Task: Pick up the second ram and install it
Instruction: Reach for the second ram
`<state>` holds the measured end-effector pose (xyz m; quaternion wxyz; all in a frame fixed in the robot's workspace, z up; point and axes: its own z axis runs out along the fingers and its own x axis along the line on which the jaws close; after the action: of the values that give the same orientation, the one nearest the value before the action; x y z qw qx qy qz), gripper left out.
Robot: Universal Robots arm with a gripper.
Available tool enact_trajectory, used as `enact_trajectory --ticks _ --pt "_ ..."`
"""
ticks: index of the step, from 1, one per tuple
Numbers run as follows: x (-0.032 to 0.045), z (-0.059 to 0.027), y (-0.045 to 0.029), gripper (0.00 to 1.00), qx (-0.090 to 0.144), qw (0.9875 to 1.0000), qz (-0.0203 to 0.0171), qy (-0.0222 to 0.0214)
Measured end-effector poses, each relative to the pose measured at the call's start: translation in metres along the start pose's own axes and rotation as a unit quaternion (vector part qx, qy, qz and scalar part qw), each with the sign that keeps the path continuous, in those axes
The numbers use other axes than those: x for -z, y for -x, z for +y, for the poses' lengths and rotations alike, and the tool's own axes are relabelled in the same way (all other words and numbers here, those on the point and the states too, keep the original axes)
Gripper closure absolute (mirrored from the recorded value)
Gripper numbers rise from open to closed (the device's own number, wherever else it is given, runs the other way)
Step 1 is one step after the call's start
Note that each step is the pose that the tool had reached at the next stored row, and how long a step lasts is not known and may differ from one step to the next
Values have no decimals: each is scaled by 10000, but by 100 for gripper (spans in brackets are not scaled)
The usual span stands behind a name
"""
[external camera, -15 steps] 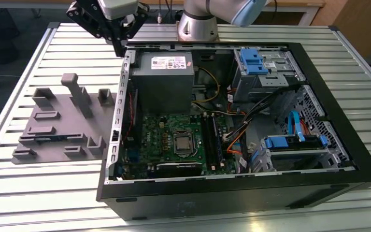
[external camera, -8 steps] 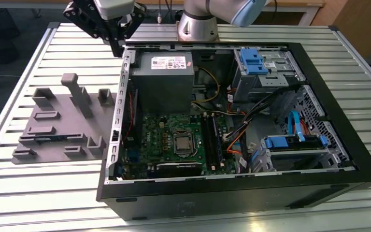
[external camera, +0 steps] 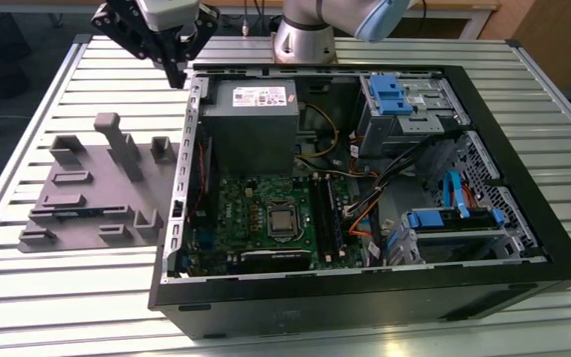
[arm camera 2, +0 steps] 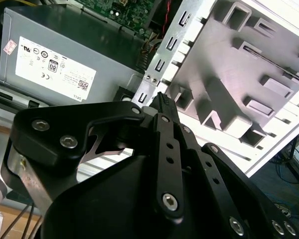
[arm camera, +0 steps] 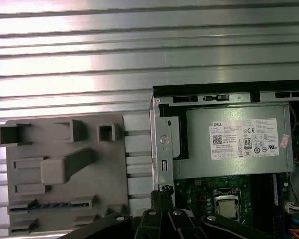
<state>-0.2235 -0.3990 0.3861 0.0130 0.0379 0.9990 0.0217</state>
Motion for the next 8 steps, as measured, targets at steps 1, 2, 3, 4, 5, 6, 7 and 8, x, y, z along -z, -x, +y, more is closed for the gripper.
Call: enact_trajectory --ticks 1,2,3,4,5,6,7,8 --pt "-1 0 -7 89 0 10000 0 0" --pt "-1 -1 -14 89 0 10000 0 0" --pt "-1 -1 -21 89 0 10000 0 0" --pt "-3 -2 -26 89 0 10000 0 0" --pt "-4 -2 -31 89 0 10000 0 0" --pt "-4 -3 -38 89 0 10000 1 0" --pt "-5 -3 -41 89 0 10000 2 0" --pt "-6 -3 -44 89 0 10000 2 0"
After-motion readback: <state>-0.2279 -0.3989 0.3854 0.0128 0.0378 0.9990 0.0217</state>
